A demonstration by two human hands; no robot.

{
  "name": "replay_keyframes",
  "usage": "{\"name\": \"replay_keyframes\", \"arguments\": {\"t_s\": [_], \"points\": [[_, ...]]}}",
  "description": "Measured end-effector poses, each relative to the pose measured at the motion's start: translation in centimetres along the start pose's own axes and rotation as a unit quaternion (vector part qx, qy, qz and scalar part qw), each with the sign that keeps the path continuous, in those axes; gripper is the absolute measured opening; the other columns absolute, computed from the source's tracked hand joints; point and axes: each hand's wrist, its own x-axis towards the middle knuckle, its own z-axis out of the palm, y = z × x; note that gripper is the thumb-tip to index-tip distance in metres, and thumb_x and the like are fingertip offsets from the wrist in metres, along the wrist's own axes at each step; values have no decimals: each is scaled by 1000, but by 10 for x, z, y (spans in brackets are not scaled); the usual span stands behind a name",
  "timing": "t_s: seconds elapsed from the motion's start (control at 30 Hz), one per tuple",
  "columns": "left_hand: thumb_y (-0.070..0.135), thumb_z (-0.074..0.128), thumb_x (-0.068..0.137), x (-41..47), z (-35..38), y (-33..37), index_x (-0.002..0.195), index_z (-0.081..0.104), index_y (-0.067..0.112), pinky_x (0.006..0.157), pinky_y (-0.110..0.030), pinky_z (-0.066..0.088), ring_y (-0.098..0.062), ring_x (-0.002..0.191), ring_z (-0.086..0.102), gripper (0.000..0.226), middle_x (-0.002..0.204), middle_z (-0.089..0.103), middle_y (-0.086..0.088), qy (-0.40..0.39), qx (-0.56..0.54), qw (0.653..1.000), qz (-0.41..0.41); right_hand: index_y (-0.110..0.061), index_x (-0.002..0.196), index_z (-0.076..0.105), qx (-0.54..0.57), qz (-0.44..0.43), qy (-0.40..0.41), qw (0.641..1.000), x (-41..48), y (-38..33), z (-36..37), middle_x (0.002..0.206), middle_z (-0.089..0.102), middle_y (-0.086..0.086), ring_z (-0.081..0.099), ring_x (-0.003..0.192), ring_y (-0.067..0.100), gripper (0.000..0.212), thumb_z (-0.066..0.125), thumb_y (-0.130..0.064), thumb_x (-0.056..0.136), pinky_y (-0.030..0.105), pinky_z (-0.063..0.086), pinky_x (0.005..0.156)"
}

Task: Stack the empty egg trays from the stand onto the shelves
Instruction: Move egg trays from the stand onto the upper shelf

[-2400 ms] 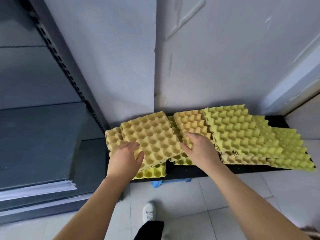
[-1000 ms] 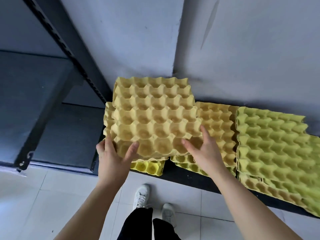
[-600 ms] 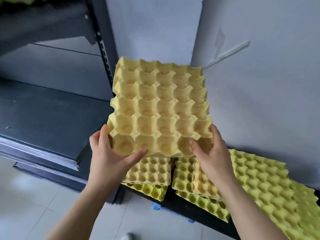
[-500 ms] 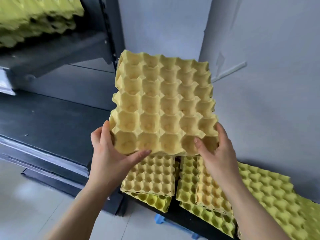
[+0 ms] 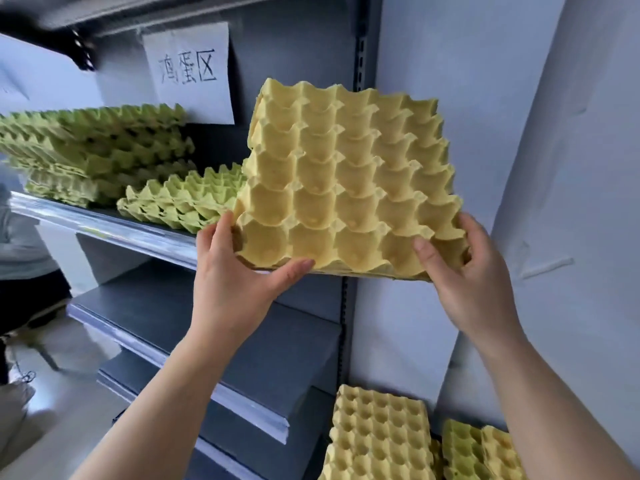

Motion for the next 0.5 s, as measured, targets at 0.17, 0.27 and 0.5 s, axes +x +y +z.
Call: {"name": "replay_keyframes", "arguments": {"t_s": [0.17, 0.27, 0.5], "points": [[81, 63, 44, 61, -68, -33, 131, 50, 21, 85, -24, 40, -13, 106, 52, 107, 120, 51, 6, 21, 13, 1000, -11, -25, 129, 46, 18, -25, 6, 999, 9, -69, 62, 106, 54, -27, 45, 88, -23, 57, 65, -50, 81, 0, 32, 72], [85, 67, 47, 97, -102, -54, 122, 57, 29, 91, -33, 47, -14, 106, 57, 93, 114, 61, 9, 6, -13, 1000, -25, -26, 123, 48, 19, -32, -4, 999, 18, -102, 97, 93, 52, -29, 46, 84, -27, 55, 65, -53, 79, -1, 35, 65], [65, 72, 66, 167, -136, -99, 87, 51, 38, 70, -21, 42, -7, 89, 61, 41, 89, 67, 12, 6, -37, 998, -52, -22, 133, 42, -44, -50, -57, 996, 48, -144, 169, 113, 60, -8, 57, 101, 12, 73, 59, -65, 76, 22, 44, 74]]}}
